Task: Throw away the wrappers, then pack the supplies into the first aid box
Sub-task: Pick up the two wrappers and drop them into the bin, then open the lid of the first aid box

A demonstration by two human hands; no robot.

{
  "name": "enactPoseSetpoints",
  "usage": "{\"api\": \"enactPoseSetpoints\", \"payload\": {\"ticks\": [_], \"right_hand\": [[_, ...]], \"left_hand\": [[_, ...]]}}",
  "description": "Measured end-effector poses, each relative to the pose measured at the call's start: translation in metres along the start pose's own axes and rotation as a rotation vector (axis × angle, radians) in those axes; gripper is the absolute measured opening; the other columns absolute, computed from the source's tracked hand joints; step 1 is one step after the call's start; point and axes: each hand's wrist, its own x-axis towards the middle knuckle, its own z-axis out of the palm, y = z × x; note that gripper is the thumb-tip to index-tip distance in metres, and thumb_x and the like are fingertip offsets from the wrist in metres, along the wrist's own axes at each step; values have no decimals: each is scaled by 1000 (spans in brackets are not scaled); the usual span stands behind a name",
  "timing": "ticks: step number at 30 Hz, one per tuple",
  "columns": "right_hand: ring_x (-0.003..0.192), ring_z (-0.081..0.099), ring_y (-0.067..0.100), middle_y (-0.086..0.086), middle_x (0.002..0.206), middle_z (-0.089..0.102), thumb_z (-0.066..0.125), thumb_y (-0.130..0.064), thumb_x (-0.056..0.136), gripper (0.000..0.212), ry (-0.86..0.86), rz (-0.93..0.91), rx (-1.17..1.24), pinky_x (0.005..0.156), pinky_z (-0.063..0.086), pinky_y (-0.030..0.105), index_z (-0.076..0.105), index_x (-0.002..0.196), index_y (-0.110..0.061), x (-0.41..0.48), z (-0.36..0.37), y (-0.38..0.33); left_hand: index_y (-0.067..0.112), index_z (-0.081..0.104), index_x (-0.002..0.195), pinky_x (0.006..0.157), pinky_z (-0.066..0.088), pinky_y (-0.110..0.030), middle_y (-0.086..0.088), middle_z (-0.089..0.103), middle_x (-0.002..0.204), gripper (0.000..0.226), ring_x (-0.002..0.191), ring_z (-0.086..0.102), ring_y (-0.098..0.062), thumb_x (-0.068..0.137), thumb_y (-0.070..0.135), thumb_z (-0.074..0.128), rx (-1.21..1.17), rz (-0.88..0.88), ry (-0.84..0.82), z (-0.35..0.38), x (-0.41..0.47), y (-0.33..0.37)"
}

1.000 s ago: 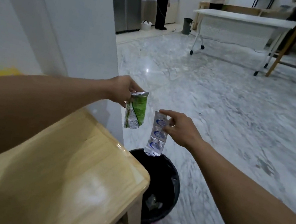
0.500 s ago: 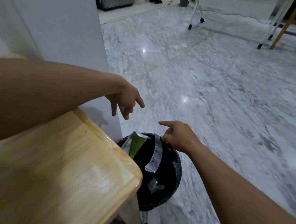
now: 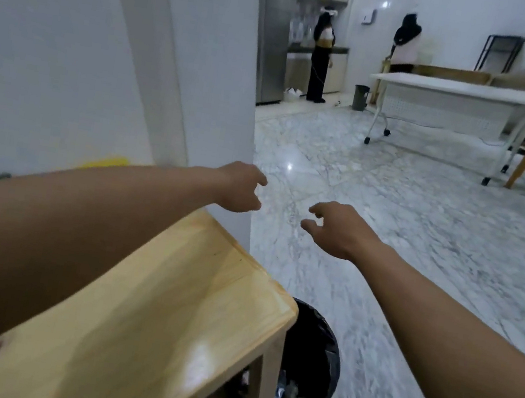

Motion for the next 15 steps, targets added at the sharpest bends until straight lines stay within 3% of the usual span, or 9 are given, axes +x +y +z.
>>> {"api": "enactPoseSetpoints", "payload": {"ticks": [7,15], "right_hand": [[140,40,23,5,152,45,47,-51,98,62,91,-181,-53,109,35,38,43,148,-14,-34,-65,-98],[133,48,25,6,144,54,51,-60,92,68,132,-440,-65,106,39,38,51,142,-13,-60,-81,-223]], "left_hand": [[16,39,148,109,36,-35,-7,43,150,63,137,41,-26,92,38,60,39,-182,187,-76,-121,-43],[14,46,143,107,37,-32,-7,48,145,57,134,42,-25,92,37,59,86,-393,362,-121,-267,-93]]}}
